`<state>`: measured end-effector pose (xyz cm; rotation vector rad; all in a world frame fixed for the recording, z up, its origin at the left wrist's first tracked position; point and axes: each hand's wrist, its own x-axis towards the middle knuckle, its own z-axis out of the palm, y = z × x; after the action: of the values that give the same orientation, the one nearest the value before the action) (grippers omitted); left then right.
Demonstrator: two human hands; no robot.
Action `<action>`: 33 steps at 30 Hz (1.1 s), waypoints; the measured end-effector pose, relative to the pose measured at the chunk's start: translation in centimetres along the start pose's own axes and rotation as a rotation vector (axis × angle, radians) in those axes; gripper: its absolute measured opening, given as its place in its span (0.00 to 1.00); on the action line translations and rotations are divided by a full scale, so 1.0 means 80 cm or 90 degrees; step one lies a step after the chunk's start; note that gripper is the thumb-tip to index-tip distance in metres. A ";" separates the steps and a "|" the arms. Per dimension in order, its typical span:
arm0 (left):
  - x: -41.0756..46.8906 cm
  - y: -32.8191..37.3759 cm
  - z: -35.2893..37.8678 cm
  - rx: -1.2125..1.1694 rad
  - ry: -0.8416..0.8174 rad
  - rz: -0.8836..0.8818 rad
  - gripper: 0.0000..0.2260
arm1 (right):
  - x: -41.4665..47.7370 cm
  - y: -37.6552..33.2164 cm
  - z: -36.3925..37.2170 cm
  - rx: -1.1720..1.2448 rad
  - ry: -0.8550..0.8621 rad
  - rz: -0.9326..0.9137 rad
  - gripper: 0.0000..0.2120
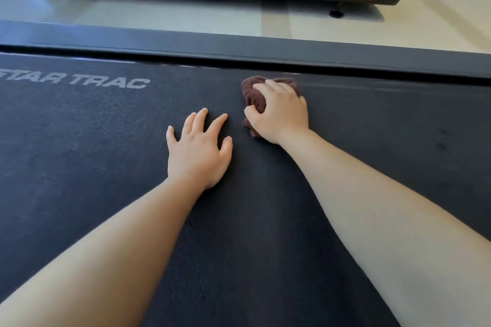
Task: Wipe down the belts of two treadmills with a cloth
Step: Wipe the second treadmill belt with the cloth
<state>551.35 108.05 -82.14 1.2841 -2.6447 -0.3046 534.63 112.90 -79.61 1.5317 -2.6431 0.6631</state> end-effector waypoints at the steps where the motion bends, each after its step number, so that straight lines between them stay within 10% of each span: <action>1: -0.001 0.001 -0.002 -0.011 0.011 0.006 0.22 | -0.024 0.003 -0.006 -0.001 -0.005 0.011 0.25; 12: -0.077 0.042 -0.008 -0.023 -0.072 0.248 0.23 | -0.307 0.033 -0.086 -0.026 0.026 0.091 0.27; 33: -0.087 0.061 0.006 0.019 -0.045 0.166 0.24 | -0.114 0.070 -0.059 -0.050 0.006 0.093 0.26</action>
<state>551.84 116.55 -81.83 0.9353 -2.8435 -0.2760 533.80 124.58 -79.33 1.3238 -2.7576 0.5623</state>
